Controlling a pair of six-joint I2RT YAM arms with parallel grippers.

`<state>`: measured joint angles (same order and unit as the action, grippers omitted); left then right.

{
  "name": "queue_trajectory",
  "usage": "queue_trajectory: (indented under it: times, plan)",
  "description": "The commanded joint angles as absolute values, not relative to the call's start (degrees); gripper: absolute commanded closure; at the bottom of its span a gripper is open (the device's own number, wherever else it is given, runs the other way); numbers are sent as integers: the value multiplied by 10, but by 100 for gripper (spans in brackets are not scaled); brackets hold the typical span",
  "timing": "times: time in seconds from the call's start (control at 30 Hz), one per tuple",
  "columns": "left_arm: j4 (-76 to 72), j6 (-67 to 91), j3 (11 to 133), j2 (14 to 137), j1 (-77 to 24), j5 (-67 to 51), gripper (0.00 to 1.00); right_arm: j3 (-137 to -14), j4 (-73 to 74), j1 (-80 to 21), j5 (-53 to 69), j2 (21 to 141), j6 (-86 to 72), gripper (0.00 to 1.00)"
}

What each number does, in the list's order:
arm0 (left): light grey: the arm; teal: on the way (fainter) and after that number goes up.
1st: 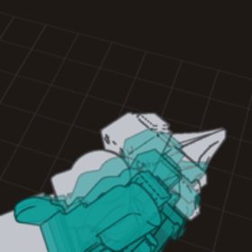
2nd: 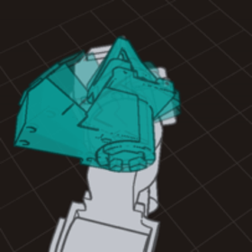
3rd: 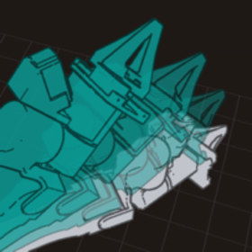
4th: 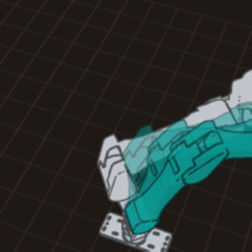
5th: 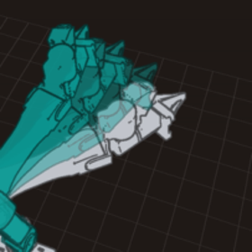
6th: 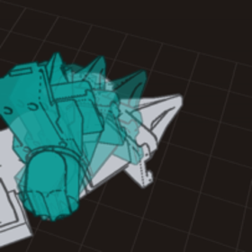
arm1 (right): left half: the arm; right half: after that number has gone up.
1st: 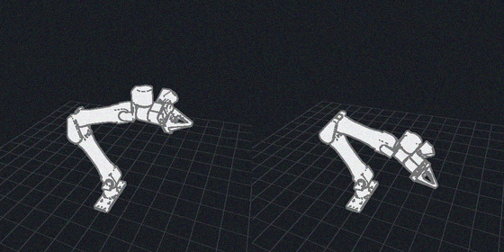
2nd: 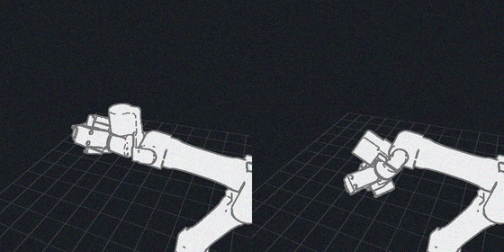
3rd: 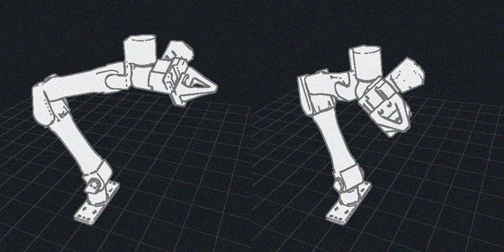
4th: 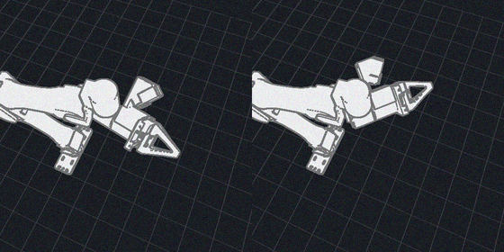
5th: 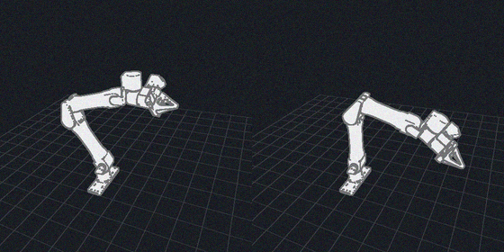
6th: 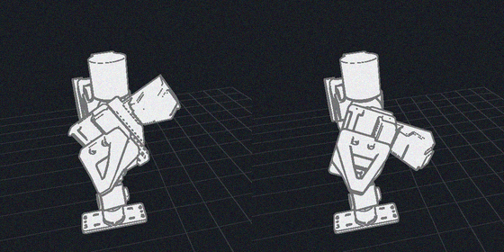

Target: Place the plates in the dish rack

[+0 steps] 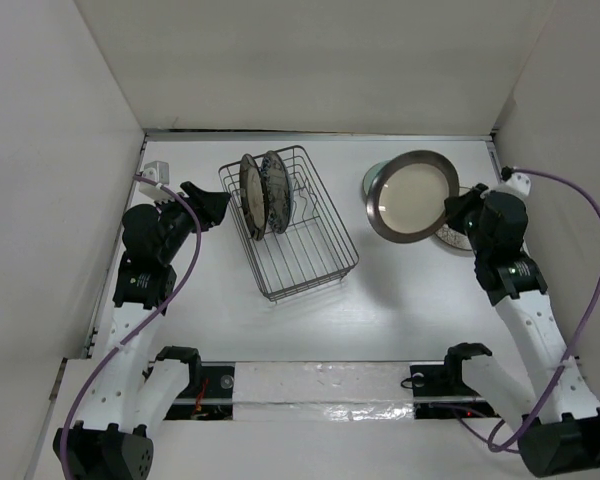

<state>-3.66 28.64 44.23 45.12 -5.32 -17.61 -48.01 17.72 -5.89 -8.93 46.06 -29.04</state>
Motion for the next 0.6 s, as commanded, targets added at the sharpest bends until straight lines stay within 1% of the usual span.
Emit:
queue_trajectory:
  times: [0.0,0.07,0.1,0.13,0.2,0.23,0.3,0.43,0.57]
  plan:
    - [-67,285,446,437,-56,-182,53,-570,8,-108,-114,503,-288,100]
    - [-67,285,449,443,-56,-183,53,-624,4,-134,-115,543,-278,100]
    - [-69,286,449,445,-56,-185,53,-640,-25,-164,-122,562,-272,100]
    - [-69,286,448,445,-56,-188,53,-656,-33,-178,-128,604,-258,100]
    - [-66,284,446,439,-56,-187,53,-710,-39,-199,-140,649,-244,100]
    - [-64,283,447,438,-56,-182,53,-728,-39,-215,-141,692,-235,100]
    - [-62,281,451,439,-56,-179,53,-762,-40,-231,-141,729,-225,100]
    - [-63,281,447,439,-56,-183,53,-868,-25,-285,-180,812,-176,100]
    - [-60,279,452,442,-56,-178,53,-928,-2,-315,-209,887,-142,100]
